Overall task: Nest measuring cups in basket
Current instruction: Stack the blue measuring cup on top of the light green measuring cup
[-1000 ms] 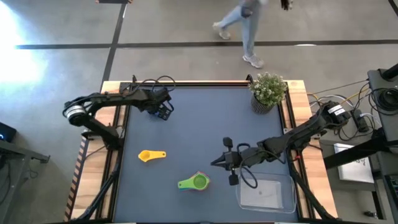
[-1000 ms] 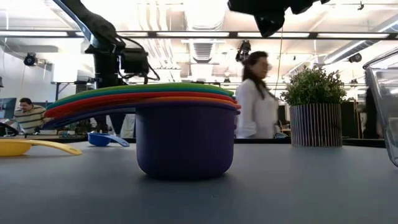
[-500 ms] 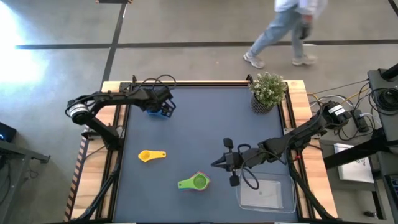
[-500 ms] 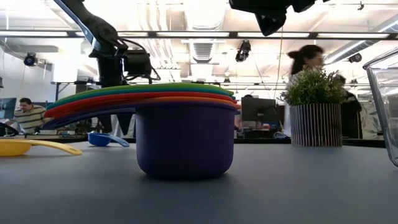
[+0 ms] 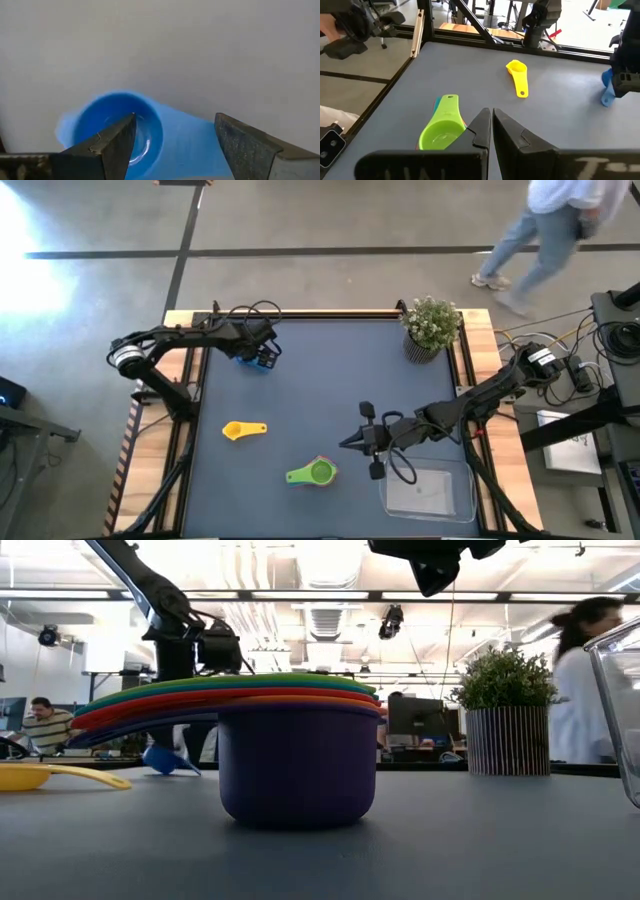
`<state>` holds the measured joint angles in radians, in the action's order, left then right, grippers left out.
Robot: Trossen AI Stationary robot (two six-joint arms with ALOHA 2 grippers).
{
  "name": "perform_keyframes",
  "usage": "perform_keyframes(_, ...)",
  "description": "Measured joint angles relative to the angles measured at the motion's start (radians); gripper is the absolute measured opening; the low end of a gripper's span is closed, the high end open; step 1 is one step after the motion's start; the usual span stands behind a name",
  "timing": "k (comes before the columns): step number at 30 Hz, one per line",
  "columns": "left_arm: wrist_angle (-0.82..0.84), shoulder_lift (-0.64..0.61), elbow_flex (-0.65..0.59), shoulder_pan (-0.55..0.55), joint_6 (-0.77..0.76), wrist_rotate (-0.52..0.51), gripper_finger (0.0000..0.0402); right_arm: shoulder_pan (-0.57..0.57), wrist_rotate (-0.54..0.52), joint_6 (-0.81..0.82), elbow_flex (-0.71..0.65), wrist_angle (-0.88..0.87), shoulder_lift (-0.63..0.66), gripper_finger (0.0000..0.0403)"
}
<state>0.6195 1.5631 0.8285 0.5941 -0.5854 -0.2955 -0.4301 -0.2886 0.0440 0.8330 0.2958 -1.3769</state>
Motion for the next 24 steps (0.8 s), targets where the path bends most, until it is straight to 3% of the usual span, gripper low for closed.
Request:
perform_keyframes(9,-0.005,0.052,-0.004,-0.007,0.083,0.019,0.0245,0.0,0.0,0.0,0.0,-0.004,0.0,0.0009)
perform_keyframes(18,-0.002,-0.037,-0.007,-0.075,0.133,0.111,0.0232,0.0,0.0,0.0,0.0,-0.008,0.0,0.0009)
perform_keyframes(24,0.003,-0.089,-0.007,-0.181,0.192,0.193,0.0232,0.0,0.0,0.0,-0.002,-0.009,0.0,0.0009)
